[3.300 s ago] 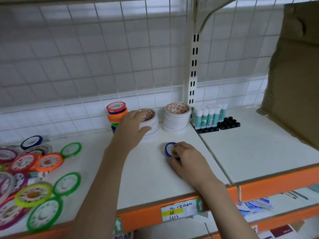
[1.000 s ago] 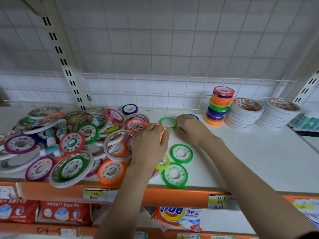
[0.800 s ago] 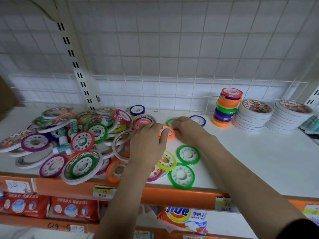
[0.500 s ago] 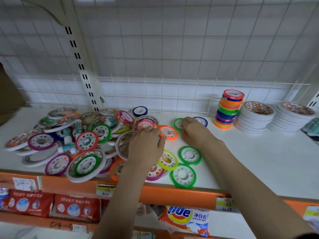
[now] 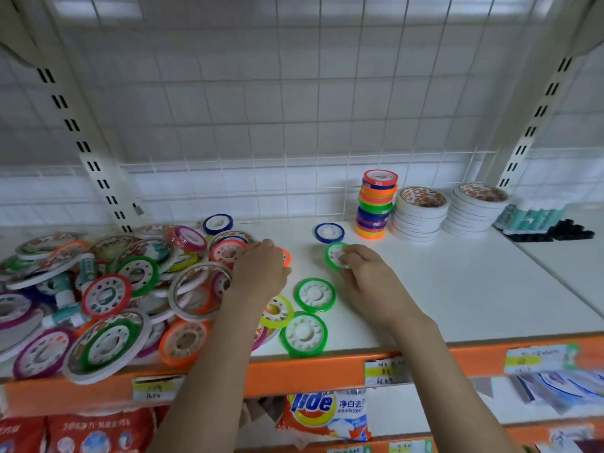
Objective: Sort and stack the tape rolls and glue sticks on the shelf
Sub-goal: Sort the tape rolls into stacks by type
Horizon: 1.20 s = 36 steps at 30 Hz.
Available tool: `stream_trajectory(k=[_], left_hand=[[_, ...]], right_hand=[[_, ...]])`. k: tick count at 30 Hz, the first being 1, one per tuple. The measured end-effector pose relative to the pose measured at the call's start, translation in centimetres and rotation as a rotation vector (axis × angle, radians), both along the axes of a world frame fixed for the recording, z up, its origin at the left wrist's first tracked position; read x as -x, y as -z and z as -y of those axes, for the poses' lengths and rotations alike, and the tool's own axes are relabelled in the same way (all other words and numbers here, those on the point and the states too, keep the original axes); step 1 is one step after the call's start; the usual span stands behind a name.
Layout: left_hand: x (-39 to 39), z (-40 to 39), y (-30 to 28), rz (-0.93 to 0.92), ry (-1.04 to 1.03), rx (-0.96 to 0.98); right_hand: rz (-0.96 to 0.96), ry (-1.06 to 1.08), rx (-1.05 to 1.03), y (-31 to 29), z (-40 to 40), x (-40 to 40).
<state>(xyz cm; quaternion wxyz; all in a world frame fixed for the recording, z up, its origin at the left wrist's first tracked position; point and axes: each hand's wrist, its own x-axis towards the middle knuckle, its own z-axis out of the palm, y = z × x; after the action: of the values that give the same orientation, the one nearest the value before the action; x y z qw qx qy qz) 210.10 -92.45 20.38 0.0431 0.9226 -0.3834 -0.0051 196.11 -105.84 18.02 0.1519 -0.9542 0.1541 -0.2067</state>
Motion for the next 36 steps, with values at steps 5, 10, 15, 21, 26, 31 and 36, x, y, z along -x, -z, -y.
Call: stream_trajectory(k=[5, 10, 15, 21, 26, 31, 36], left_hand=[[-0.3, 0.6, 0.3, -0.027, -0.045, 0.012], [-0.6, 0.2, -0.1, -0.040, -0.032, 0.051], [-1.0, 1.4, -0.7, -0.039, -0.038, 0.221], [-1.5, 6.4, -0.8, -0.066, 0.059, 0.248], [-1.7, 10.5, -0.8, -0.064, 0.088, 0.151], [-2.1, 12.6, -0.3, -0.070, 0.033, 0.106], [-2.4, 13.4, 0.5, -0.062, 0.036, 0.085]], right_hand=[[0.029, 0.020, -0.033, 0.5, -0.3, 1.2], [0.025, 0.035, -0.051, 0.6, 0.1, 1.8], [-0.002, 0.054, -0.074, 0.7, 1.1, 2.4], [-0.025, 0.091, -0.093, 0.2, 3.0, 3.3], [-0.025, 0.119, -0.099, -0.3, 4.8, 4.4], [-0.039, 0.126, -0.100, -0.5, 6.1, 5.0], [-0.030, 0.109, -0.114, -0.2, 6.9, 4.5]])
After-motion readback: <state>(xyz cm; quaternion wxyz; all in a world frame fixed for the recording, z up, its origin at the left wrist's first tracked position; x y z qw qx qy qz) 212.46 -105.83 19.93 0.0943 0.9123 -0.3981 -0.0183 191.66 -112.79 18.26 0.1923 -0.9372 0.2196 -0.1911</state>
